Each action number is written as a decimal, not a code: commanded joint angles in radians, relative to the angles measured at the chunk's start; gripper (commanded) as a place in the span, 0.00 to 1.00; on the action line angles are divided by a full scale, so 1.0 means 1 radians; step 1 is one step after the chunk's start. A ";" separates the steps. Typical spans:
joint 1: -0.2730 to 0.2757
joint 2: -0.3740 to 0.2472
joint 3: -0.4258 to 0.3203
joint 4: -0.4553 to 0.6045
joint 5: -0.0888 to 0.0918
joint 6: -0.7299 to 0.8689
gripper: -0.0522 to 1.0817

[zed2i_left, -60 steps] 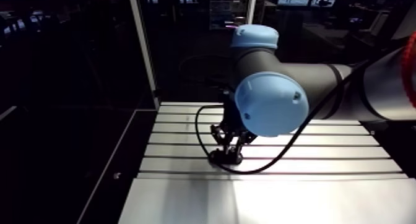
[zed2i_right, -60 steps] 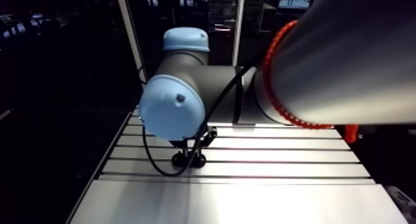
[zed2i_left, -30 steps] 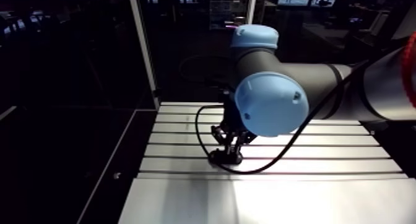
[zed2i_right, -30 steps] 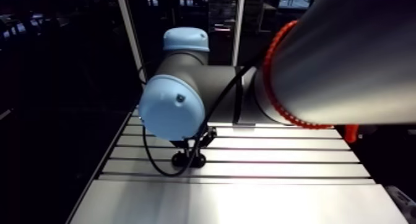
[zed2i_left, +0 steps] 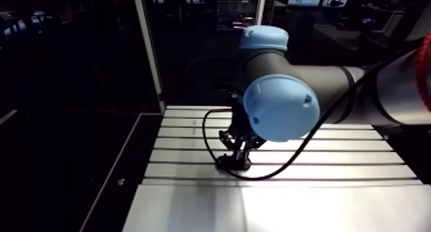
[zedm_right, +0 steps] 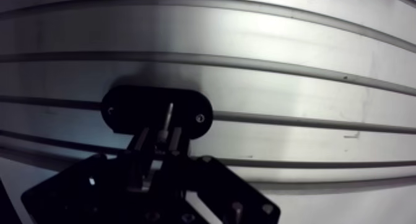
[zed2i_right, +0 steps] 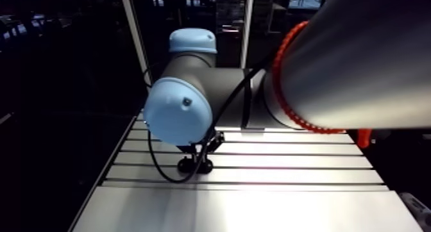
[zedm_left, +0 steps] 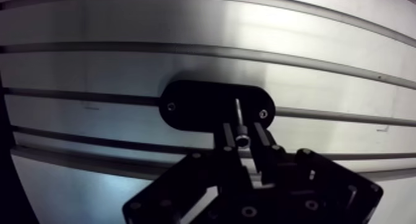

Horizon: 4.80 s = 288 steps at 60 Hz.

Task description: Pick up the M10 bolt and insert it into the hole until fully seated.

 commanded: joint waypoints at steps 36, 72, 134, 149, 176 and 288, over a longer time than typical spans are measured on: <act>-0.003 -0.017 -0.021 0.003 0.010 -0.002 0.82; -0.014 -0.067 -0.175 0.206 0.002 -0.002 0.99; -0.204 0.106 -0.682 0.658 -0.043 -0.018 0.99; -0.216 0.178 -0.768 0.717 -0.044 -0.020 0.99; -0.216 0.278 -0.889 0.786 -0.064 -0.018 0.99; -0.244 0.444 -0.965 0.792 -0.061 -0.015 0.99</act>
